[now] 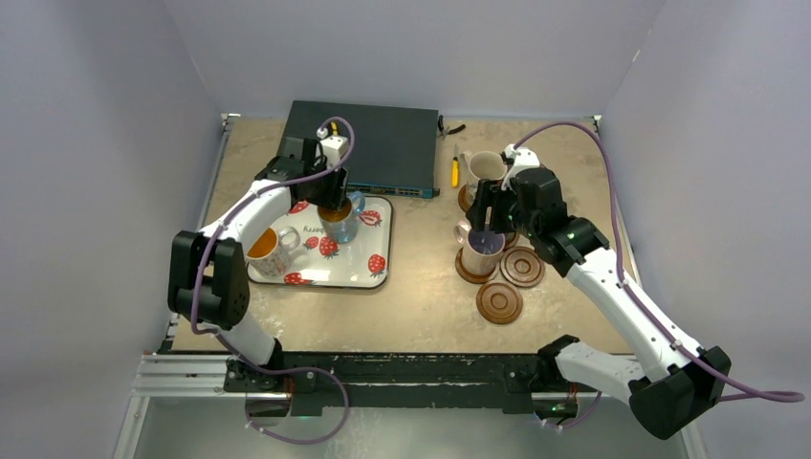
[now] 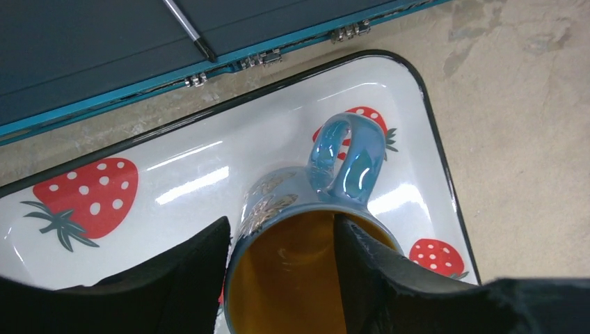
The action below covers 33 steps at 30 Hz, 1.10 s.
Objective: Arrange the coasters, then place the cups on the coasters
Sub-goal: Move the cup to the tray.
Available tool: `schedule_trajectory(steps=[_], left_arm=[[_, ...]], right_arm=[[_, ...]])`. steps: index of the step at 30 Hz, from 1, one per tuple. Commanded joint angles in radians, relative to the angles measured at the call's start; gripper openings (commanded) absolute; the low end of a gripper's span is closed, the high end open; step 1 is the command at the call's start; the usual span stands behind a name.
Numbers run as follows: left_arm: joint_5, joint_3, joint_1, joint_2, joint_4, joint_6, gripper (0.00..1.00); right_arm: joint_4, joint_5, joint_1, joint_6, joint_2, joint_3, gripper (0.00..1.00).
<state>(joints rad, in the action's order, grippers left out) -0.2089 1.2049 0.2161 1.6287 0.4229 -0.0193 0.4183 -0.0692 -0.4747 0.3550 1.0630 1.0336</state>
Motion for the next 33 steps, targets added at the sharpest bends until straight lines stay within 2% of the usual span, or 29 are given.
schedule_trajectory(steps=[1, 8, 11, 13, 16, 20, 26, 32, 33], left_arm=[[0.009, 0.050, 0.000, 0.032, 0.001, -0.009, 0.48], [0.036, 0.014, 0.002, 0.008, -0.039, 0.012, 0.31], [-0.006, 0.007, 0.001, 0.004, -0.051, 0.040, 0.10], [-0.013, 0.008, 0.000, 0.003, -0.026, 0.060, 0.00], [0.064, -0.044, 0.002, -0.041, -0.011, 0.135, 0.00], [0.146, -0.159, 0.009, -0.155, -0.043, 0.324, 0.00], [0.407, -0.215, 0.140, -0.265, -0.001, 0.498, 0.00], [0.410, -0.256, 0.189, -0.270, -0.013, 0.620, 0.01], [0.397, -0.264, 0.189, -0.271, -0.022, 0.628, 0.05]], right_arm=[[-0.023, 0.023, 0.005, 0.004, 0.002, 0.011, 0.70], [-0.021, 0.017, 0.005, 0.002, -0.002, -0.005, 0.70], [-0.020, 0.016, 0.005, 0.007, -0.001, -0.006, 0.70], [-0.022, 0.020, 0.005, 0.012, -0.001, -0.001, 0.70], [-0.013, 0.020, 0.005, 0.013, -0.001, 0.016, 0.70], [-0.017, 0.004, 0.005, 0.015, -0.008, 0.019, 0.70], [-0.039, 0.007, 0.005, 0.006, 0.031, 0.026, 0.69], [-0.060, 0.060, 0.004, 0.016, 0.031, 0.014, 0.69], [-0.062, 0.064, 0.004, 0.022, 0.029, 0.008, 0.69]])
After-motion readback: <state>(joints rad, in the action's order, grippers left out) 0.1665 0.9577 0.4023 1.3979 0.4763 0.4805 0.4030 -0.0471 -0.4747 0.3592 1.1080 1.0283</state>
